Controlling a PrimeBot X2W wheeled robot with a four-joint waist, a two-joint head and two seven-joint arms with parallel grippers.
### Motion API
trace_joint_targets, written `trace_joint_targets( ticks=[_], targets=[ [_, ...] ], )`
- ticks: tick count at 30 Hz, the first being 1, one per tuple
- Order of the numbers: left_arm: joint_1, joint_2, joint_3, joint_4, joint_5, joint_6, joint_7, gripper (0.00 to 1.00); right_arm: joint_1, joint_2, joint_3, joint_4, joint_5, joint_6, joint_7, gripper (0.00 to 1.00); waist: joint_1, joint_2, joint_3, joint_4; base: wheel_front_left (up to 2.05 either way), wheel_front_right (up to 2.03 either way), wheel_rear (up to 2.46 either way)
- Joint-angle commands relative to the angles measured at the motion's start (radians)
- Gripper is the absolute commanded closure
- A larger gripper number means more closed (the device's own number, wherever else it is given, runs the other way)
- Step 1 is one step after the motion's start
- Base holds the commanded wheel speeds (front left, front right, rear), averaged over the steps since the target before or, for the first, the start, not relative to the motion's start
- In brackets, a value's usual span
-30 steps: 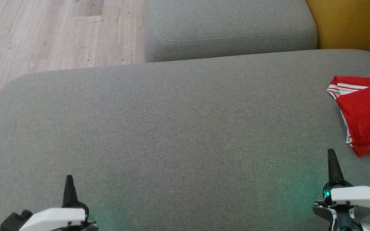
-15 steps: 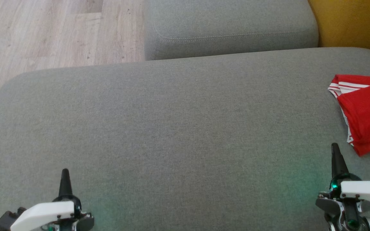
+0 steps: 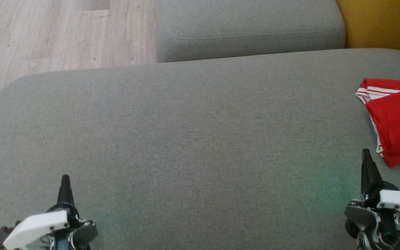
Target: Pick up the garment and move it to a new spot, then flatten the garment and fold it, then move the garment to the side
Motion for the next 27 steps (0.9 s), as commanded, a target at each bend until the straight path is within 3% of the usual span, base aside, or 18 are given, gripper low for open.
trace_joint_targets(
  ticks=[1,5,27],
  targets=[
    [-0.066,0.012,0.041,-0.027,-0.029,-0.014,0.008,1.0,-0.058,-0.019,0.014,-0.033,0.034,-0.001,0.015,1.0,0.0,0.0,0.001,0.0,0.0,0.0,0.0],
    [-0.077,0.012,0.051,-0.025,-0.074,-0.024,0.02,1.0,-0.066,-0.019,0.008,-0.034,0.081,-0.001,0.027,1.0,0.0,0.0,0.003,0.0,0.0,0.0,0.0],
    [-0.078,0.005,0.061,-0.024,-0.068,-0.024,0.028,1.0,-0.066,-0.013,0.001,-0.033,0.076,-0.001,0.033,1.0,0.0,0.0,0.003,0.0,0.0,0.0,0.0]
  ],
)
